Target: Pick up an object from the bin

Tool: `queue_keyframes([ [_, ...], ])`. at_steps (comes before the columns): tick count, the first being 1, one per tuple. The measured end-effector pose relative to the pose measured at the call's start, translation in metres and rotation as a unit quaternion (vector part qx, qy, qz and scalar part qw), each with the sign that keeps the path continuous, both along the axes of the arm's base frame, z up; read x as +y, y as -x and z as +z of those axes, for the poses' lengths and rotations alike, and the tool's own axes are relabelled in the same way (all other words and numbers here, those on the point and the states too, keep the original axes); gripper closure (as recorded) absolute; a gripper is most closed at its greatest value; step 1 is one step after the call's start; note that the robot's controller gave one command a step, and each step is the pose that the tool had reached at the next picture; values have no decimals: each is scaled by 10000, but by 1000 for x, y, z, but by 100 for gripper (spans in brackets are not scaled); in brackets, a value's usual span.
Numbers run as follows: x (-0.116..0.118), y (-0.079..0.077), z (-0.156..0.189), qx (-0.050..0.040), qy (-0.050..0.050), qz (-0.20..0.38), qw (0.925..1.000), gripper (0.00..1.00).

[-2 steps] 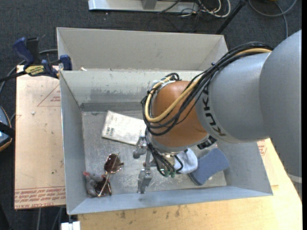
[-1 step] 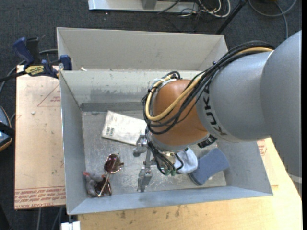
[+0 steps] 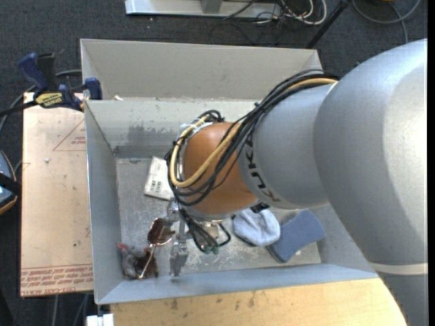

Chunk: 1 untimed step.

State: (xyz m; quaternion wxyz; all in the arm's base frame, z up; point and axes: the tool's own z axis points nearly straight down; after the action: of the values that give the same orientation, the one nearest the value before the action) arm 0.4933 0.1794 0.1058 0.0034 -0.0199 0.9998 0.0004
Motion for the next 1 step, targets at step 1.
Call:
queue_keyframes([
  [1, -42, 2, -32, 7, -28, -347, 9994, 100],
])
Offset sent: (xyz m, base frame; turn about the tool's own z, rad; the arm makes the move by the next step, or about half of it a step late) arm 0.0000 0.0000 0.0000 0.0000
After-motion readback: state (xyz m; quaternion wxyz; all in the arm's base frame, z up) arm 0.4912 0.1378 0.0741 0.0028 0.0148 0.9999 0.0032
